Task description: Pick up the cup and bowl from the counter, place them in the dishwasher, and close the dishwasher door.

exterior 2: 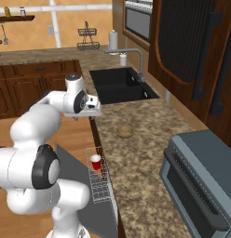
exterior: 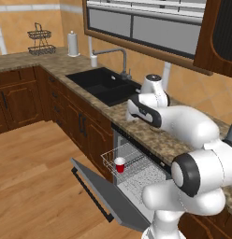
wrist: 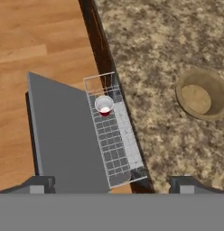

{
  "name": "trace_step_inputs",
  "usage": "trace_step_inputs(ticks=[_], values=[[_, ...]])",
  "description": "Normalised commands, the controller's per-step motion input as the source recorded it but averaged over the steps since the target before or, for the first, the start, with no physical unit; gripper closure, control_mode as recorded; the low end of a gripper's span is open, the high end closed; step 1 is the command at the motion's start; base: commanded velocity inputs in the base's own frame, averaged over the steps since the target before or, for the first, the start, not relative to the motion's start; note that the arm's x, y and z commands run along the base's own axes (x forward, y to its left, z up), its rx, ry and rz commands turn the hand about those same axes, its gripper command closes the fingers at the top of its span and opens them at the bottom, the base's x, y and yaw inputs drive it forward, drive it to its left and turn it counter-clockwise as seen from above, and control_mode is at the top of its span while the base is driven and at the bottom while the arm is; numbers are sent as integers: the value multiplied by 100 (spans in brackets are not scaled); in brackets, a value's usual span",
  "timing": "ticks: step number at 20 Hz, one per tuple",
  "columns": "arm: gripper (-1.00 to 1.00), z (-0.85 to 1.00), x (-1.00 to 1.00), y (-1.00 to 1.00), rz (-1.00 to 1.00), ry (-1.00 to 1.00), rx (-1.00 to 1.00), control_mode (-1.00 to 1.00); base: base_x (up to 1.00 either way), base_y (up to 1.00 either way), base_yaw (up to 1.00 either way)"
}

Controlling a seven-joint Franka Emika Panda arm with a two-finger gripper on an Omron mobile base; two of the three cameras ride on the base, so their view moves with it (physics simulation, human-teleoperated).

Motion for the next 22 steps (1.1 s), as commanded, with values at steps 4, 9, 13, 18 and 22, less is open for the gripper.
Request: trace_step_inputs(ticks=[4, 9, 13, 18, 22], values=[[-100, -40, 42, -52, 8, 0, -3, -100, 0, 0, 0], [-100, -50, 53, -52, 5, 7, -2, -100, 0, 0, 0], [-100, -37, 56, -44, 1, 8, 0, -100, 0, 0, 0], [-100, -30, 58, -30, 1, 2, 0, -100, 0, 0, 0], [-100, -35, 34, -26, 0, 5, -4, -100, 0, 0, 0]])
